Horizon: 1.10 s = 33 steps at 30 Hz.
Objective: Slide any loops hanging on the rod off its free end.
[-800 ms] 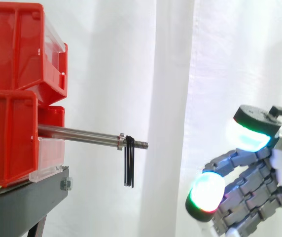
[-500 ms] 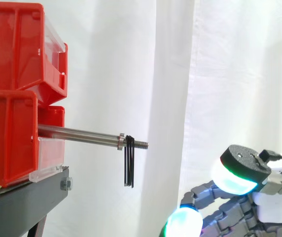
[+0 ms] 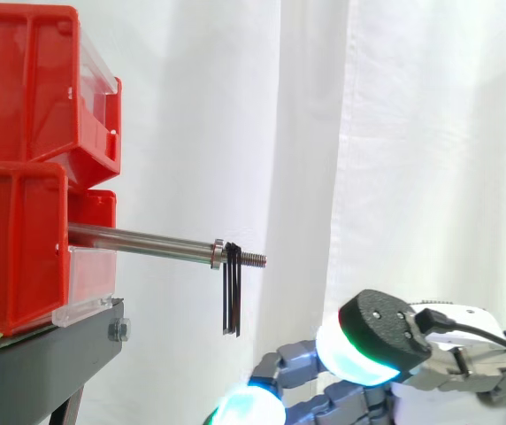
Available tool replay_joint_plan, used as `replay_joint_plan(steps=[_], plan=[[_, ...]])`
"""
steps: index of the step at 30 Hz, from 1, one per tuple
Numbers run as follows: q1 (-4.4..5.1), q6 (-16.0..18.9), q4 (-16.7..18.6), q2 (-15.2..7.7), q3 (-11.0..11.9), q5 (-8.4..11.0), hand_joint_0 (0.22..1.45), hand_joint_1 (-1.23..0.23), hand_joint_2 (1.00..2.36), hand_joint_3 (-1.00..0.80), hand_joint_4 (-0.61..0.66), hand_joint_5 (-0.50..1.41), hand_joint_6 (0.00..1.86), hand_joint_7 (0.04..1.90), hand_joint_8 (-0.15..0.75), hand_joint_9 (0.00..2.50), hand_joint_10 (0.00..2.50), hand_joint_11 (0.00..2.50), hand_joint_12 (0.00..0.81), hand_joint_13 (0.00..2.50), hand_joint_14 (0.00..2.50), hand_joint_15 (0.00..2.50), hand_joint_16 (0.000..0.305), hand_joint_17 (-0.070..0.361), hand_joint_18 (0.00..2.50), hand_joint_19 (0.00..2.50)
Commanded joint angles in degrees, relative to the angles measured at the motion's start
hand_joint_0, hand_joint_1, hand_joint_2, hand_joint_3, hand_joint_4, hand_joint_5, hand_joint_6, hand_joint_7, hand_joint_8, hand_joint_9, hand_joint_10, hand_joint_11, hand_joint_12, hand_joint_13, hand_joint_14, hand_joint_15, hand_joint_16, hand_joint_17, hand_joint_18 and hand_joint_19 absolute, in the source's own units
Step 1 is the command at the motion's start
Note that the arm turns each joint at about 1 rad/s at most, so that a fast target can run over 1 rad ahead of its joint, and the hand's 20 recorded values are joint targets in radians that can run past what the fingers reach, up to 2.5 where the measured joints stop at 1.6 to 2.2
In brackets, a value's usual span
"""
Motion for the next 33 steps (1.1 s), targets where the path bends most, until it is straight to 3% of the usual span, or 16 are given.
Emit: replay_joint_plan(steps=[1, 7, 10, 13, 14, 33], plan=[[-0.16, 0.11, 0.42, -1.96, 2.45, -1.00, 0.48, -0.50, 1.00, -0.50, 0.28, -0.22, 0.50, 0.92, 0.306, 0.58, 0.00, 0.10, 0.348, 0.52, 0.00, 0.00, 0.058, 0.130, 0.57, 0.19], [-0.34, 0.20, 1.12, -3.45, 4.47, -1.08, 0.49, -0.49, 1.00, -0.50, 0.28, -0.21, 0.50, 0.92, 0.306, 0.58, 0.00, 0.10, 0.345, 0.53, 0.00, 0.00, 0.058, 0.130, 0.57, 0.19], [-0.42, 0.46, 1.47, -6.00, 7.19, -1.87, 0.49, -0.48, 1.00, -0.50, 0.28, -0.21, 0.50, 0.92, 0.303, 0.58, 0.00, 0.10, 0.343, 0.53, 0.00, 0.00, 0.057, 0.129, 0.57, 0.20], [-0.86, 2.22, 1.30, -8.99, 11.59, -4.51, 0.50, -0.48, 1.00, -0.50, 0.28, -0.21, 0.50, 0.92, 0.306, 0.58, 0.00, 0.10, 0.341, 0.53, 0.00, 0.00, 0.057, 0.129, 0.57, 0.20], [-0.86, 2.48, 1.21, -9.08, 11.94, -4.95, 0.50, -0.48, 1.00, -0.50, 0.29, -0.21, 0.50, 0.93, 0.306, 0.58, 0.00, 0.10, 0.340, 0.53, 0.00, 0.00, 0.057, 0.128, 0.57, 0.21], [-2.27, 0.46, 2.44, -8.73, 12.03, -9.70, 0.51, -0.48, 1.00, -0.50, 0.29, -0.20, 0.50, 0.98, 0.306, 0.60, 0.00, 0.11, 0.331, 0.58, 0.00, 0.00, 0.056, 0.125, 0.63, 0.23]])
